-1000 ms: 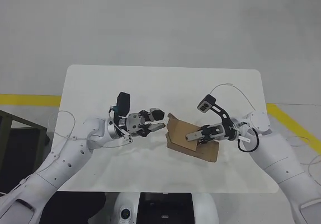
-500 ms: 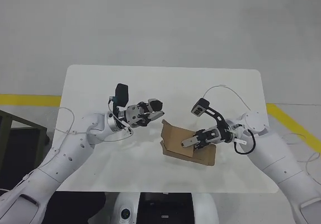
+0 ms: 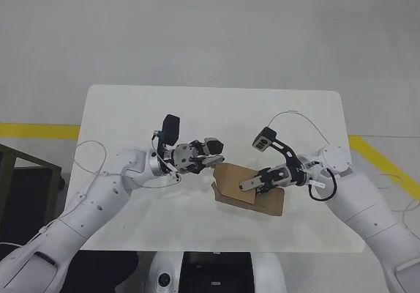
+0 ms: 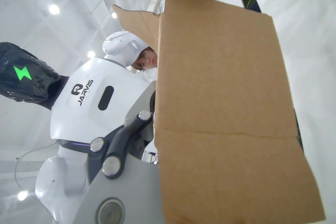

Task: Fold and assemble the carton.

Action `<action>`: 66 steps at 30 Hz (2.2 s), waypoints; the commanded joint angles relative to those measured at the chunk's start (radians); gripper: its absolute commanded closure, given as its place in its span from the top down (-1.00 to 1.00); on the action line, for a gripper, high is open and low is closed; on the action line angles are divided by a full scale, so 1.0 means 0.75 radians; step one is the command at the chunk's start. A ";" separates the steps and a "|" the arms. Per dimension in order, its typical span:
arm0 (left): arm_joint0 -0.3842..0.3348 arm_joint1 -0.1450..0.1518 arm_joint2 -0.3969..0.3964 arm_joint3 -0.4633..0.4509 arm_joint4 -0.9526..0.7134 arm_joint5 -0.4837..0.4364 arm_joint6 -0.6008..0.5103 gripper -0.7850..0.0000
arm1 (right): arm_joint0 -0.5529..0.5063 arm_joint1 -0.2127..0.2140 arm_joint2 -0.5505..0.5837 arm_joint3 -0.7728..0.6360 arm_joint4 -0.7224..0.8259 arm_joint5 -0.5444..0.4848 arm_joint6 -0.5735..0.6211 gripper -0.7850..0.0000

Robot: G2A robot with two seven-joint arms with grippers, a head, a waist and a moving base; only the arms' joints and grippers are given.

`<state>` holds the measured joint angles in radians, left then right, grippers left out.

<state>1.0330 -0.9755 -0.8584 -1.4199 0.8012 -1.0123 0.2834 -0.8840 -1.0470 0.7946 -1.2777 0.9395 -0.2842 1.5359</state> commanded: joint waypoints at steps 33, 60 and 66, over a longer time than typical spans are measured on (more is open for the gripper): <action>0.173 0.002 -0.134 -0.178 0.037 0.000 -0.123 -0.43 | -0.010 -0.031 0.062 0.027 -0.027 0.000 0.000 -1.00; 0.247 0.018 -0.262 -0.227 -0.037 0.000 -0.095 -0.41 | -0.022 -0.026 0.074 0.036 -0.057 0.000 0.000 -1.00; 0.261 0.047 -0.292 -0.294 -0.175 0.000 -0.176 -0.32 | -0.013 -0.027 0.068 0.062 -0.132 0.000 0.000 -1.00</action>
<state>1.2301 -0.9445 -1.0745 -1.6366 0.6938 -1.0123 0.1706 -0.8944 -1.0671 0.8448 -1.2332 0.8482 -0.2842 1.5359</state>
